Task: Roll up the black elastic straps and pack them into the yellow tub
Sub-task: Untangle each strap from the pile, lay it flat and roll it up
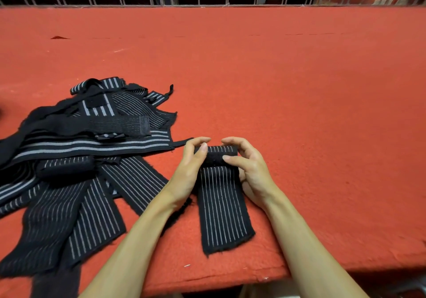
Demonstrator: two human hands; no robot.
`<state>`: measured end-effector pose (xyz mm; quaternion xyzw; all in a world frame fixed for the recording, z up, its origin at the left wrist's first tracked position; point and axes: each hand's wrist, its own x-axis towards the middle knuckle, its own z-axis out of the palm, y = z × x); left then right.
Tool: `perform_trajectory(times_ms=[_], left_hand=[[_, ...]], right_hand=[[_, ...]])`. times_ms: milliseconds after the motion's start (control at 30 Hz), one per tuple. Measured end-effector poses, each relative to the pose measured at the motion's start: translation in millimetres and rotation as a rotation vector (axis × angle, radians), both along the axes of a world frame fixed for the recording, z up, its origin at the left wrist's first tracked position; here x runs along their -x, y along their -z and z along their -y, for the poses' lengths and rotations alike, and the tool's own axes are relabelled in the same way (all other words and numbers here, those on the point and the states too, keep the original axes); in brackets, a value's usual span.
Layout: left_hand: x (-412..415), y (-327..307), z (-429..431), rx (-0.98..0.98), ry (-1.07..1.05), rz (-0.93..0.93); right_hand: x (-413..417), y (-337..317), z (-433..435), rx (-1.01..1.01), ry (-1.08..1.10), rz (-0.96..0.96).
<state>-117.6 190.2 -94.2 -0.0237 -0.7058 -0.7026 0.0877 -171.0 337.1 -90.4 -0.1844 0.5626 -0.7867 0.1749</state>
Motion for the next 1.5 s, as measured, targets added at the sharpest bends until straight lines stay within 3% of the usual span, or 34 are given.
perform_trajectory(times_ms=[233, 367, 500, 700, 933, 1100, 1367, 1500], left_hand=[[2.3, -1.4, -4.1, 0.027, -0.034, -0.001], [0.4, -0.3, -1.8, -0.063, -0.028, -0.035], [-0.5, 0.2, 1.9, -0.132, -0.002, -0.088], [-2.8, -2.7, 6.7, -0.205, -0.007, -0.106], [-5.3, -5.8, 3.7, -0.210, 0.059, -0.054], [-1.3, -3.8, -0.4, -0.143, -0.023, 0.022], [2.1, 2.2, 2.3, -0.054, -0.047, -0.049], [-1.7, 0.9, 3.3, -0.068, -0.030, -0.135]], right_hand=[[2.2, 1.9, -0.3, 0.118, -0.030, -0.070], [2.8, 1.6, -2.4, 0.097, -0.047, -0.108], [1.2, 2.9, -2.1, 0.140, -0.059, -0.020], [-1.9, 2.4, 7.3, -0.068, 0.097, -0.049], [-3.5, -2.7, 0.9, 0.002, 0.088, 0.007], [-4.0, -1.3, -3.9, -0.036, 0.027, -0.091], [-0.7, -1.6, -6.9, 0.119, -0.044, -0.173], [-0.9, 1.2, 0.9, 0.016, 0.059, -0.165]])
